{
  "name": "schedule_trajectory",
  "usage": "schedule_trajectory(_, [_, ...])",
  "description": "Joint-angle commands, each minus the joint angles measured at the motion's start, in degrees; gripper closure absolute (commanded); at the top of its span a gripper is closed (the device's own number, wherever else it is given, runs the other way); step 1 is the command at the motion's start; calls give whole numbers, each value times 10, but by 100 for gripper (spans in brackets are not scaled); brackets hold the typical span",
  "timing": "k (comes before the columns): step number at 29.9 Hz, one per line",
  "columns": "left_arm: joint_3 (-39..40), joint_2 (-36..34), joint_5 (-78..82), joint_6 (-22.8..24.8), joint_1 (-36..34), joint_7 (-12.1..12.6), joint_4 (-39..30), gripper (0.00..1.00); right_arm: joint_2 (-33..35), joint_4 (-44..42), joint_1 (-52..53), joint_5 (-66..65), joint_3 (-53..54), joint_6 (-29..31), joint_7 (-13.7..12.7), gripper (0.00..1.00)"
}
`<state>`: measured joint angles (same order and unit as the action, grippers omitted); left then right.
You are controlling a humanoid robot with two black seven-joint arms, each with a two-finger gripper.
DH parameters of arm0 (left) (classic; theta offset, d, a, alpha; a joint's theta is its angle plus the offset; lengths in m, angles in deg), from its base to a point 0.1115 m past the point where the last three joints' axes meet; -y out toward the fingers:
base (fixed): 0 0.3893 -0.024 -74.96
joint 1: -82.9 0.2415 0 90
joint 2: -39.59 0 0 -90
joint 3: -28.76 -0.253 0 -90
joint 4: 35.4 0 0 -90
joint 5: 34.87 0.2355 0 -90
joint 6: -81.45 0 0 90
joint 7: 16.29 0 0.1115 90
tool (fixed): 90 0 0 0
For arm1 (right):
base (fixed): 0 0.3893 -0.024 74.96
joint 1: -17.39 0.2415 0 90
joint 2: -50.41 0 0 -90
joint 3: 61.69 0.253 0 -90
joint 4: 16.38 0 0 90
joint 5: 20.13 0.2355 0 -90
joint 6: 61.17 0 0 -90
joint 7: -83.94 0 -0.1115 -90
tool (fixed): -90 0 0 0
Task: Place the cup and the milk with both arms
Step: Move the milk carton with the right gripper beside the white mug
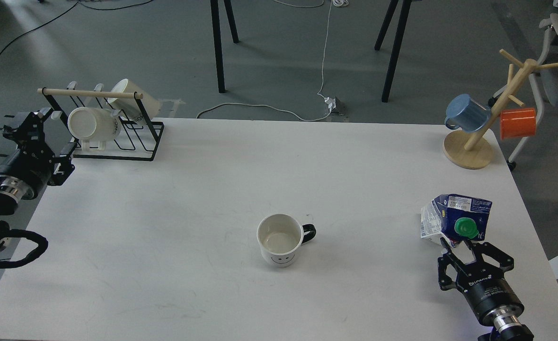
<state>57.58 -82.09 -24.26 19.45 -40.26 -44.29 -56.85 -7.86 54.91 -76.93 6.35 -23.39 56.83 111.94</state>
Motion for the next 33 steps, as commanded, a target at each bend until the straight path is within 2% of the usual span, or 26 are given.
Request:
schedule_trajectory(1, [0, -1, 0, 0, 0, 0, 0, 3, 0, 14, 4, -2, -1, 0, 0, 62])
schedule_trajectory(11, [0, -2, 0, 0, 5, 0, 0, 3, -77, 38, 14, -84, -5, 0, 0, 62])
schedule_trajectory(17, [0, -1, 0, 0, 5, 0, 6, 3, -108, 44, 18, -106, -46, 0, 0, 62])
schedule_trajectory(33, [0, -2, 0, 0, 9, 0, 7, 3, -137, 44, 8, -140, -84, 0, 0, 62])
